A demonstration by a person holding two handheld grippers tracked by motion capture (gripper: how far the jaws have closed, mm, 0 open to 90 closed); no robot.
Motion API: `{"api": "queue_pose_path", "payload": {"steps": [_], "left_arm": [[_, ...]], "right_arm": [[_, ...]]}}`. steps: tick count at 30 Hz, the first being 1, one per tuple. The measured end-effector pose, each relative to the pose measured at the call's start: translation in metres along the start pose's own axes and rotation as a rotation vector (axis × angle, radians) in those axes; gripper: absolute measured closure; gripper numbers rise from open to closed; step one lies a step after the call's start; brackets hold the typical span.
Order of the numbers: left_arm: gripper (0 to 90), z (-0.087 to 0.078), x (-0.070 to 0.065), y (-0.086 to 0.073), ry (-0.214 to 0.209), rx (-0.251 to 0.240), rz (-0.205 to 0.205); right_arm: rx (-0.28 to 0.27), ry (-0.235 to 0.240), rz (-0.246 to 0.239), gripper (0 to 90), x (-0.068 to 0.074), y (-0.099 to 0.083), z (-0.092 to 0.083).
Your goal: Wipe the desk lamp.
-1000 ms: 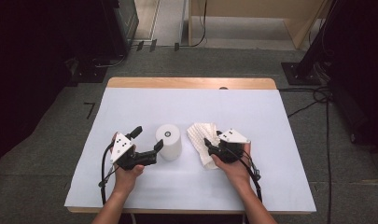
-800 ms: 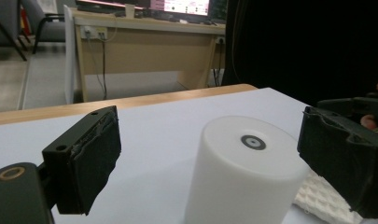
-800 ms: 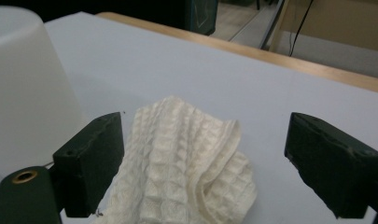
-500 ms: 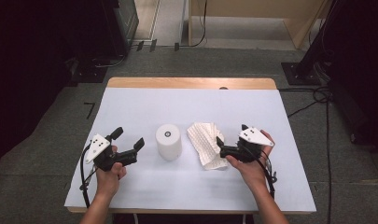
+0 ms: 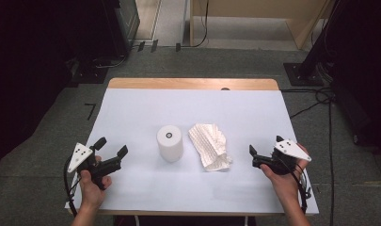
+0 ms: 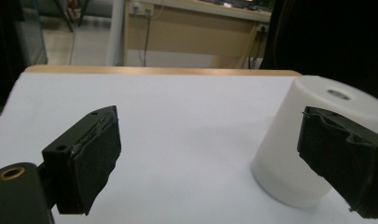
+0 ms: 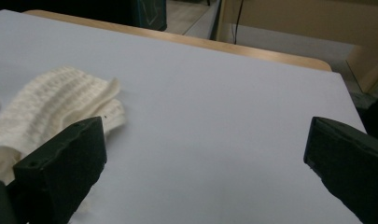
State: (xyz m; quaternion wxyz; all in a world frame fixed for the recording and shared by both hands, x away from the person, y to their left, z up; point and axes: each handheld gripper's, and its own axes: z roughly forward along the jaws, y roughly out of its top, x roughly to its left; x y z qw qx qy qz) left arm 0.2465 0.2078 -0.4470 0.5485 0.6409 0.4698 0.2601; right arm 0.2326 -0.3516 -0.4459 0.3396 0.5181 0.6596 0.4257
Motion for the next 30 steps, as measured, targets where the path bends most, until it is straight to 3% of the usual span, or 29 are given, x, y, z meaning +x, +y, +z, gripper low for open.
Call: {"api": "queue_pose_path", "payload": {"steps": [3, 8, 17, 26, 30], "left_arm": [[6.7, -0.004, 0.006, -0.005, 0.019, 0.022, -0.006], [6.7, -0.013, 0.014, -0.010, 0.055, 0.044, 0.017], [6.7, -0.028, 0.033, -0.019, 0.104, 0.052, 0.016], [6.7, -0.038, 0.041, -0.025, 0.127, 0.045, 0.001], [6.7, -0.037, 0.040, -0.025, 0.124, 0.046, 0.005]], "right_arm": [[0.010, -0.015, 0.010, 0.0, -0.010, -0.006, -0.006], [0.018, -0.013, 0.025, 0.0, -0.023, -0.014, -0.016], [0.052, -0.045, 0.045, 0.0, -0.049, -0.034, -0.029], [0.054, -0.082, 0.085, 0.0, -0.064, -0.048, -0.042], [0.056, -0.081, 0.084, 0.0, -0.063, -0.048, -0.041]]}}
